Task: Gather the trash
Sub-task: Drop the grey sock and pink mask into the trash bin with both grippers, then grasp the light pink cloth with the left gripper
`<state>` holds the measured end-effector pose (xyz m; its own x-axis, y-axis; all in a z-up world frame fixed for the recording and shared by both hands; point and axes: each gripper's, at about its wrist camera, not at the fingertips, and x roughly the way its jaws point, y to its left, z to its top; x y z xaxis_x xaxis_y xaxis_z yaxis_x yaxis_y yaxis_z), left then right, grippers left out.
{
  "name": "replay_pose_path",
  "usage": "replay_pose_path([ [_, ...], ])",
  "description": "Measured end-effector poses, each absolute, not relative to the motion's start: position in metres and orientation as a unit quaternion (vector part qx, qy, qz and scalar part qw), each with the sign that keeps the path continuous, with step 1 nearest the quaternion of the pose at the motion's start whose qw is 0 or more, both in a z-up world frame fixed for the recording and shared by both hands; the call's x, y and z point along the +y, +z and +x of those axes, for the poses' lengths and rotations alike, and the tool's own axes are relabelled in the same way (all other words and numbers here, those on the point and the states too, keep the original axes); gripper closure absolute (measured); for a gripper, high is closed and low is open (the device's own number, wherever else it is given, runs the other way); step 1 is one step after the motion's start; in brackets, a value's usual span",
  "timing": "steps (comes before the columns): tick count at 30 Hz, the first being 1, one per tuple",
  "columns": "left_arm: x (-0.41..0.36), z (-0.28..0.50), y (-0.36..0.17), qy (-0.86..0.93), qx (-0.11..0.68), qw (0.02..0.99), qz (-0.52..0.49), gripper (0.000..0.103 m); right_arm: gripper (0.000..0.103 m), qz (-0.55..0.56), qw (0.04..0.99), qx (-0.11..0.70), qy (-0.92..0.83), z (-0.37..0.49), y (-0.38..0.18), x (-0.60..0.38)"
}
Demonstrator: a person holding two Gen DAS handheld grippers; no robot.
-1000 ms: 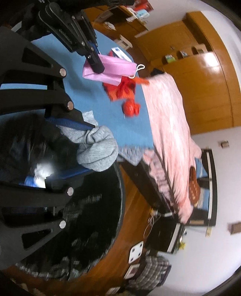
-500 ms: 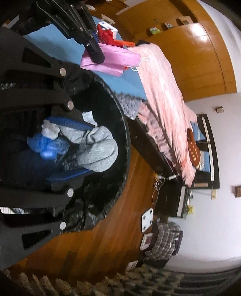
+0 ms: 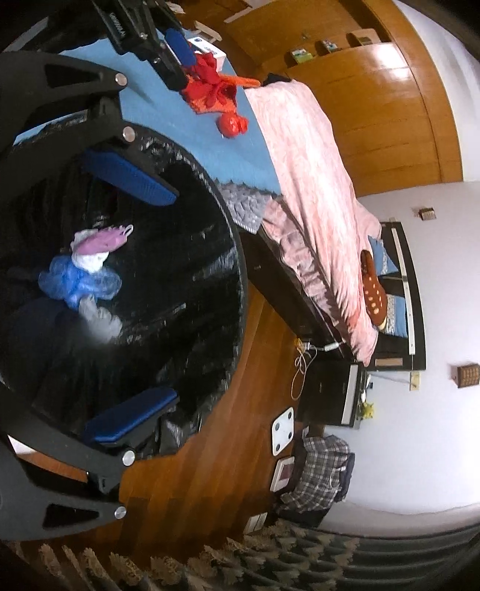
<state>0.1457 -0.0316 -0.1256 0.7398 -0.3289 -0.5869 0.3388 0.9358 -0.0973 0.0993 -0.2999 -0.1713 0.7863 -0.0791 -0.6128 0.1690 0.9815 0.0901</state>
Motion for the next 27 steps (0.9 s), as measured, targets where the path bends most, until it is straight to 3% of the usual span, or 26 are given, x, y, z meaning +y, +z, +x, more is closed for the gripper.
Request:
replay_pose_path([
  [15,0.104,0.158,-0.146,-0.017,0.317,0.948,-0.005,0.015,0.006,0.028,0.941,0.327,0.081,0.159,-0.173,-0.152],
  [27,0.164,0.190,-0.179,0.035,0.352,0.935,-0.024,0.019,0.006,0.003,0.933,0.344,0.108,0.207,-0.193,-0.087],
])
